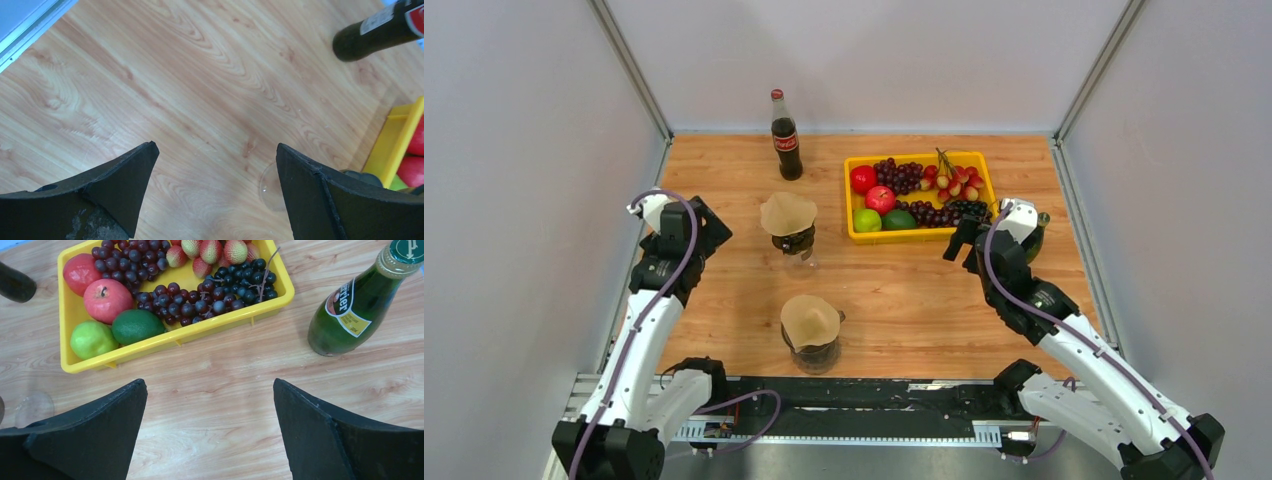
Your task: Place the coffee filter in the dripper
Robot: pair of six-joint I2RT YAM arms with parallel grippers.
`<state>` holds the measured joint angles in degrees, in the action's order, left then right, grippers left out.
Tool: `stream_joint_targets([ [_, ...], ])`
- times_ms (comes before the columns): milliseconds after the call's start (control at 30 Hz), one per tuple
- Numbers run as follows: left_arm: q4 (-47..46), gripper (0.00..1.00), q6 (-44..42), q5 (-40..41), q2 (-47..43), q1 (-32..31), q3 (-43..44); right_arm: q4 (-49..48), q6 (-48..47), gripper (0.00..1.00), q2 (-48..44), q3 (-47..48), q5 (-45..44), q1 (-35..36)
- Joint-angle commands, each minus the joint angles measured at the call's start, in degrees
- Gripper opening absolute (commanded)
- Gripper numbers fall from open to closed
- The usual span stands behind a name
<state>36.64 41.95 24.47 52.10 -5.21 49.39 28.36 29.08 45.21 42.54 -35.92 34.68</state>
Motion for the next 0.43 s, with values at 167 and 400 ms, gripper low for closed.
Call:
stream_joint_targets([
  [167, -6.53, 1.00, 0.36, 0.38, -6.51, 0.21, -3.30, -2.40, 0.48, 1.00, -0.32, -0.88, -2.14, -0.14],
  [400, -6.74, 1.00, 0.51, 0.44, -6.62, 0.27, -4.04, -3.20, 0.18, 1.00, -0.54, -1.28, -1.43, -0.14],
])
